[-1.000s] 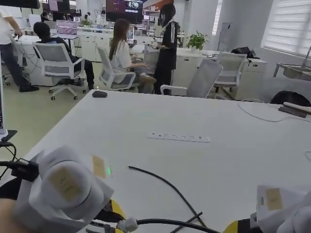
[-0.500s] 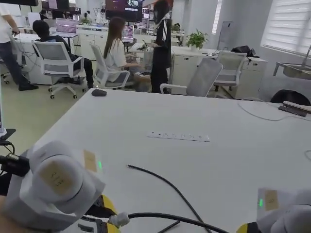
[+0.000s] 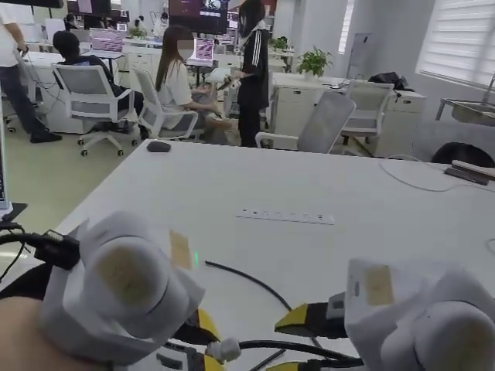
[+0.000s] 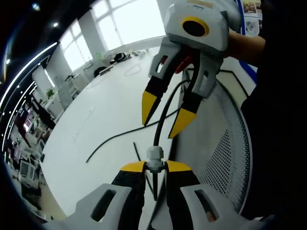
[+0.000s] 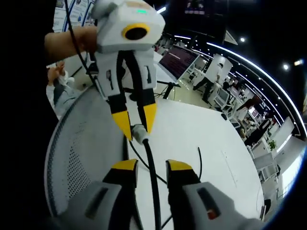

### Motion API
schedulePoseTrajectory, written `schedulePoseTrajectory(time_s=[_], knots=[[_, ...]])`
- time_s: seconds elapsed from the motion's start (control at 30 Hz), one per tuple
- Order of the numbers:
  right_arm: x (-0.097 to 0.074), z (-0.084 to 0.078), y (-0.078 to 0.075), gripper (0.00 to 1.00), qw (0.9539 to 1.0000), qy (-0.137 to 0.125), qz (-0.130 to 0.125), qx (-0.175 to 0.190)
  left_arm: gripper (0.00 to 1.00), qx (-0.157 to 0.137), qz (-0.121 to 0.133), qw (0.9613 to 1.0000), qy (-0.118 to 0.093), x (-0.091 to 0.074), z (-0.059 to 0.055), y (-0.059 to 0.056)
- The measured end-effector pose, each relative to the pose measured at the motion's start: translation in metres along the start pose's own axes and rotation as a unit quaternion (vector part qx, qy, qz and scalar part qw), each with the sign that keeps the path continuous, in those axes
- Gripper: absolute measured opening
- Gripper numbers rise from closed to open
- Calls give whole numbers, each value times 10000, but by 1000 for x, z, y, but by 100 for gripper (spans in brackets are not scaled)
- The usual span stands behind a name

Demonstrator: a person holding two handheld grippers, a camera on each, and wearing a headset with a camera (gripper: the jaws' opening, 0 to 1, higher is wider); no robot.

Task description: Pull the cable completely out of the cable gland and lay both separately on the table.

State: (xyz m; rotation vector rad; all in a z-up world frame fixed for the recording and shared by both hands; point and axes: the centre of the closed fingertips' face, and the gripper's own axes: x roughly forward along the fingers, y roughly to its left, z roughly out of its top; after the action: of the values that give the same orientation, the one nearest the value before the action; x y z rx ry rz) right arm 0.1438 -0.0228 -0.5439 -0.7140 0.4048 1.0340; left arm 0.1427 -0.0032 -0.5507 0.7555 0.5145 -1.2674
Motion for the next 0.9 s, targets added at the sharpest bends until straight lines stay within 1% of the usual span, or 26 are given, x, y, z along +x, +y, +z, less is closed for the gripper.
schedulePoseTrajectory(time_s=[0.03, 0.07, 0.1, 0.13, 0.17, 0.2, 0.23, 0.33, 0.37, 0.4, 0.43, 0.53, 0.63, 0.73, 0.9], knots=[[1, 2, 0, 21, 9998, 11, -20, -173, 16, 43, -29, 10000, -4, 1, 1, -2], [2, 1, 0, 17, 9996, 62, -43, -267, 16, 57, -54, 10000, -7, 2, 2, -3], [3, 1, 2, 12, 9994, 115, -5, -334, 16, 82, -73, 9999, -19, 2, 2, -4], [4, 1, 4, 9, 9992, 125, 53, -369, 16, 101, -63, 9999, -36, 2, 4, -5], [5, 1, 6, 4, 9992, 95, 104, -383, 16, 128, -43, 9999, -60, 2, 5, -4], [6, 0, 9, 3, 9989, 73, 141, -432, 16, 132, -50, 9999, -76, 2, 6, -4], [6, -1, 10, 3, 9988, 86, 148, -455, 16, 127, -66, 9999, -69, 2, 5, -4], [6, -4, 10, 2, 9993, 88, 174, -314, 16, 156, -77, 9998, -93, 2, 4, -4], [5, -6, 8, 2, 9994, 115, 148, -300, 16, 227, 15, 9997, 1, 1, -1, -1], [4, -9, 6, 2, 9994, 158, 104, -303, 16, 234, 32, 9997, 24, 1, -2, 0], [1, -15, 4, 2, 9990, 278, 39, -355, 16, 213, 50, 9997, 51, 2, -5, 1], [-4, -24, 1, 2, 9993, 330, 20, -194, 16, 140, 53, 9999, 50, -1, -9, 3], [-11, -39, -4, 2, 9987, 500, -67, -114, 16, 126, 108, 9998, 126, -3, -14, 7], [-17, -48, -8, 2, 9982, 581, -133, -22, 16, 56, 161, 9997, 157, -6, -19, 11], [-24, -65, -10, 2, 9967, 787, -180, 88, 16, 37, 186, 9997, 172, -8, -20, 13]])
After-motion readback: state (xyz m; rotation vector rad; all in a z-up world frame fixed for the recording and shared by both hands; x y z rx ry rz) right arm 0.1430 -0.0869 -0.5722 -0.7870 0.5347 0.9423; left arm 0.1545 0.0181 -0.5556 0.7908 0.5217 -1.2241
